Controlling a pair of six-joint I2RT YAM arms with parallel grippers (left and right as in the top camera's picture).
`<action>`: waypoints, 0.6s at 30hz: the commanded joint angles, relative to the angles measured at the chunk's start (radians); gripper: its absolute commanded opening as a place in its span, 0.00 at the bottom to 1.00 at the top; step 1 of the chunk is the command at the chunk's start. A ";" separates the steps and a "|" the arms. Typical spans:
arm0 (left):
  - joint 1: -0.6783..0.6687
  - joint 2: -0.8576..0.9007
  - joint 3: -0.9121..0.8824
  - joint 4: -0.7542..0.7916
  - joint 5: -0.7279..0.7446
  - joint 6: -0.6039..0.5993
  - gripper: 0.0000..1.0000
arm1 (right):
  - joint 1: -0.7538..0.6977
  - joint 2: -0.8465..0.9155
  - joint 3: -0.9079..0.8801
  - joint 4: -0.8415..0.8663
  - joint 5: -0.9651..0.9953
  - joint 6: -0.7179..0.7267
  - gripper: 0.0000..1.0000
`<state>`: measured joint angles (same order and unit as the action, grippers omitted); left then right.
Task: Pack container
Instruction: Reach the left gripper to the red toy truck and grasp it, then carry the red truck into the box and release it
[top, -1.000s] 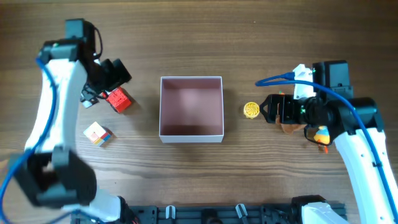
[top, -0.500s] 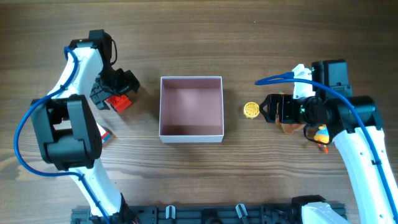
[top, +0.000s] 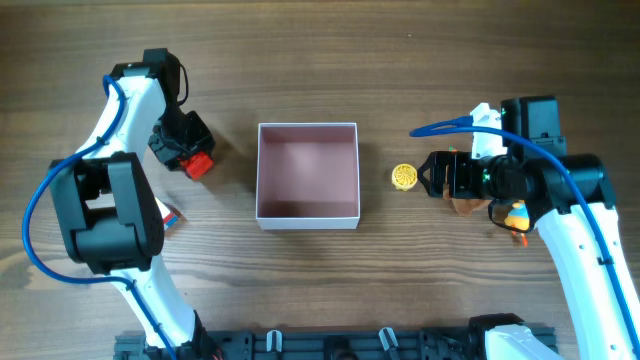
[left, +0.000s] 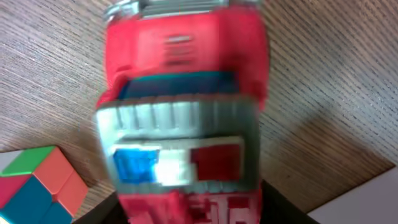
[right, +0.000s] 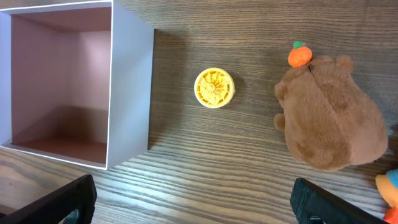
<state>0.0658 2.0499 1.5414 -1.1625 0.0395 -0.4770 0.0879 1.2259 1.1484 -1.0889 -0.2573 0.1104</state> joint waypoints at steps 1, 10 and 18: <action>0.005 0.009 0.007 -0.002 -0.006 -0.003 0.43 | -0.004 0.001 0.023 -0.003 0.017 -0.006 1.00; 0.003 0.001 0.036 -0.029 -0.006 -0.003 0.04 | -0.004 0.001 0.023 0.000 0.017 -0.006 1.00; -0.278 -0.217 0.273 -0.189 -0.033 -0.007 0.04 | -0.004 0.001 0.023 0.003 0.017 -0.006 1.00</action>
<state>-0.0563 1.9759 1.7653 -1.3403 0.0193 -0.4770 0.0879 1.2259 1.1484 -1.0885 -0.2569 0.1104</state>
